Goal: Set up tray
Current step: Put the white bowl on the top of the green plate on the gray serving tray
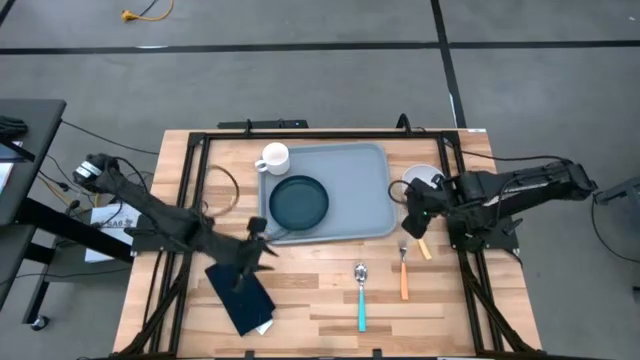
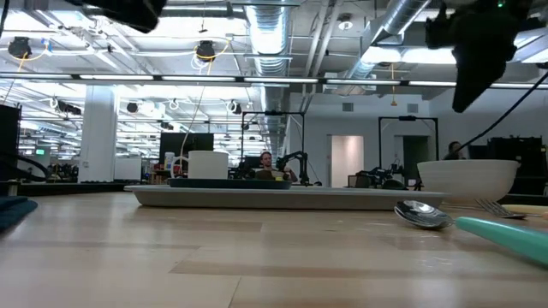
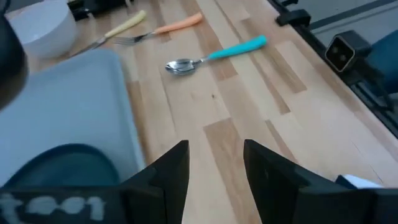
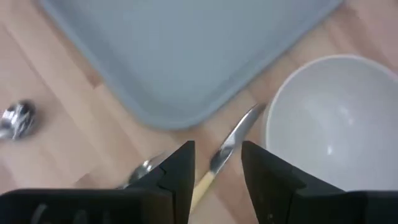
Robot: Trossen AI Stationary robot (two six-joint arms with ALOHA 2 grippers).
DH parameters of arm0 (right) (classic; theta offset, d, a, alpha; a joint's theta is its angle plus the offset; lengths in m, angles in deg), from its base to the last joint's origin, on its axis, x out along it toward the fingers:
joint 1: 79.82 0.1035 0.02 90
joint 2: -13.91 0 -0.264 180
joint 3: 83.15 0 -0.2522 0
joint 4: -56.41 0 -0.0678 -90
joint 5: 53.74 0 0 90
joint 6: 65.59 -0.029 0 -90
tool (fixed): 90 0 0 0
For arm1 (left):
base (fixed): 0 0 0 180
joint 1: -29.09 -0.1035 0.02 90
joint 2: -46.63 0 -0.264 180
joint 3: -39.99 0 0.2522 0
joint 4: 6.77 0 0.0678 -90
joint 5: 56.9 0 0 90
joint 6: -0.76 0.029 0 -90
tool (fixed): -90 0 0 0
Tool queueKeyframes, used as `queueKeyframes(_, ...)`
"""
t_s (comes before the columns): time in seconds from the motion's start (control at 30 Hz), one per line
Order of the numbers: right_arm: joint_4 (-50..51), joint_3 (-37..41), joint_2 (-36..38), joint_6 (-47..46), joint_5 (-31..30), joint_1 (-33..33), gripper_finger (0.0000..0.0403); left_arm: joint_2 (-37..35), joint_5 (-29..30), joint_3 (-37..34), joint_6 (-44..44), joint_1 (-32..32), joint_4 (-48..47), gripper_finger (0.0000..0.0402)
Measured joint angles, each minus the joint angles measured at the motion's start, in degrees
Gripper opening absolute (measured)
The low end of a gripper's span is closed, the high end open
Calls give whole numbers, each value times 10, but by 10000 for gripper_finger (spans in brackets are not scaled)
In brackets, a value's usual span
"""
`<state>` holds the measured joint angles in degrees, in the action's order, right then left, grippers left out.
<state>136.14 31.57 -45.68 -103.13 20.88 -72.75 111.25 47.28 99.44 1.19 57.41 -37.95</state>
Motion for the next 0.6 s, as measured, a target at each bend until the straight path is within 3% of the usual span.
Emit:
queueKeyframes(0.2,-38,-1,-19,81,10,-73,124,-112,-93,-3,36,-100,-77,141)
queueKeyframes(0.37,-45,-1,-46,136,7,-111,124,-204,-104,-48,37,-139,-51,141)
queueKeyframes(0.6,-5,-1,-93,152,24,-131,125,-267,-98,-101,37,-159,-38,142)
